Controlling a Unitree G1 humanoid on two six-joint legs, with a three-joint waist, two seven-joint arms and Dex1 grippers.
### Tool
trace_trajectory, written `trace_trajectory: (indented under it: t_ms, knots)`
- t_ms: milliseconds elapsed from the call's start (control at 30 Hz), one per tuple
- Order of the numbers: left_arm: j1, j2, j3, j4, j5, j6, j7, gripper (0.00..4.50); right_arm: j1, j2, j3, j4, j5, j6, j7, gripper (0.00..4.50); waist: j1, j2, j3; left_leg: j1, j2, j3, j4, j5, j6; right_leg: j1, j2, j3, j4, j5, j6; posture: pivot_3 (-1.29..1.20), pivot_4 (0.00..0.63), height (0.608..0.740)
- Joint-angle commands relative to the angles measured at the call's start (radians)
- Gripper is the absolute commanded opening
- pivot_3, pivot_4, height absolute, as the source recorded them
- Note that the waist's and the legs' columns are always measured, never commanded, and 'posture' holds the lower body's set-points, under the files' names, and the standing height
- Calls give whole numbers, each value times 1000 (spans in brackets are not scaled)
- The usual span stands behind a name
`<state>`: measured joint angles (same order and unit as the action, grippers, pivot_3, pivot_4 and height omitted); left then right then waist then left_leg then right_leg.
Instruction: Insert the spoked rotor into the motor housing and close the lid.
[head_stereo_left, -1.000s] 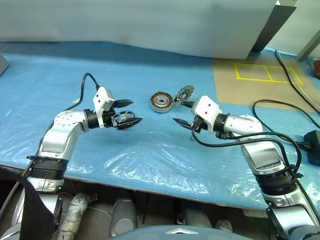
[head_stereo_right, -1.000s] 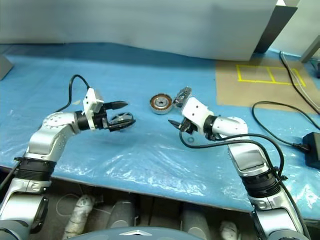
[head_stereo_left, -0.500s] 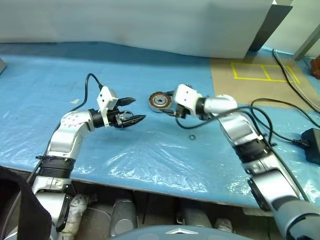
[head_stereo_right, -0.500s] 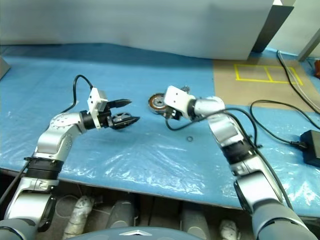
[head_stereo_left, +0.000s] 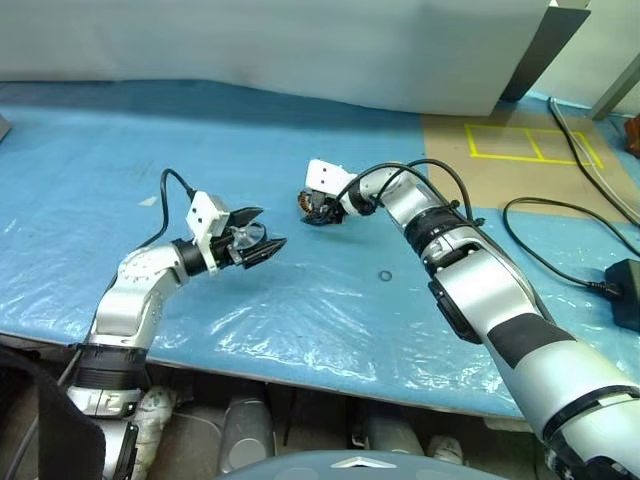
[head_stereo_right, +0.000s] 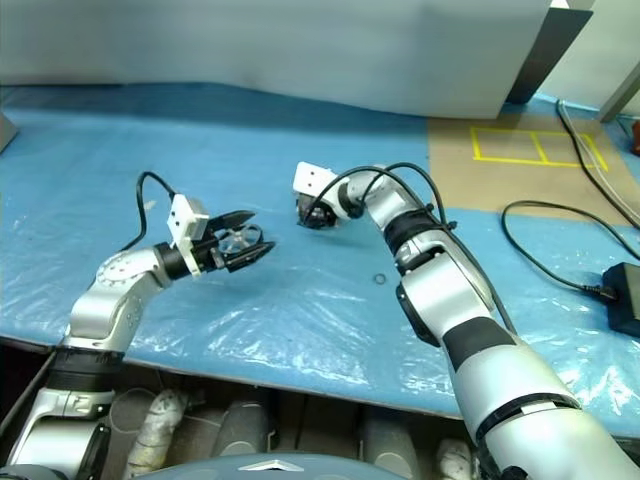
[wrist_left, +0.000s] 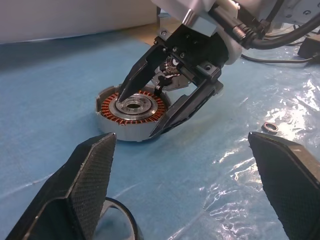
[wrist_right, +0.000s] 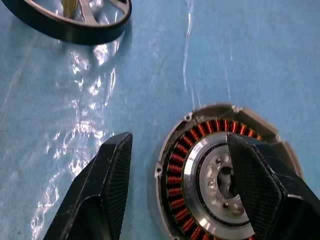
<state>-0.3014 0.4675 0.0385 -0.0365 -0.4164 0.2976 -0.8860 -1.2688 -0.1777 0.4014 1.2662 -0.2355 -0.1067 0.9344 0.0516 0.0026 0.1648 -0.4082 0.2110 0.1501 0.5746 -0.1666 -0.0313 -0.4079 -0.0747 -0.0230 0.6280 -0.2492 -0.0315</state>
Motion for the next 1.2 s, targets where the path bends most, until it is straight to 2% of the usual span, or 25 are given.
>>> trace_trajectory:
  t_ms: [33, 300, 467, 633, 833, 967, 1200]
  knots:
    - [23, -7, 26, -70, -21, 3, 35, 4456, -46, 14, 14, 29, -56, -40, -9, 3130, -1, 0, 0, 0, 0, 0, 1, 0, 0, 0, 0, 0, 1, 0, 0, 0, 150, 740]
    - [59, -31, 21, -119, -35, 17, 76, 4456, -60, 43, -8, 53, -106, -65, -67, 3130, -5, 1, 1, 3, 3, 2, 4, -3, -1, -2, 0, 0, 12, -3, -5, 0, 150, 740]
    - [55, -37, 22, -120, -48, 29, 88, 4456, -86, 42, -53, 49, -84, -67, -50, 3130, -5, 2, 1, 3, 4, 3, 5, -3, -2, -2, 0, 1, 13, -3, -5, 0, 150, 740]
    - [54, -40, 7, -116, -45, 28, 88, 4456, -100, 39, -83, 63, -95, -33, -94, 3130, -5, 2, 1, 1, 4, 3, 5, -3, -1, -3, 0, 1, 13, -3, -6, 0, 150, 740]
    - [61, -38, -3, -123, -44, 35, 84, 4456, -62, 14, -85, 80, -116, 29, -115, 3130, -3, 2, 1, 1, 4, 3, 5, -3, -2, -4, 0, 1, 13, -4, -6, 0, 150, 740]
    - [62, -40, -4, -125, -43, 38, 88, 4456, -31, 6, -70, 84, -147, 37, -181, 3130, -4, 2, 1, 1, 4, 3, 5, -3, -2, -4, 0, 1, 13, -4, -6, 0, 150, 740]
    - [73, -36, -4, -124, -38, 35, 88, 4456, -28, 30, -105, 72, -104, 23, -118, 3130, -4, 2, 1, 4, 4, 3, 5, -3, -2, -2, 0, 1, 13, -4, -6, 0, 150, 740]
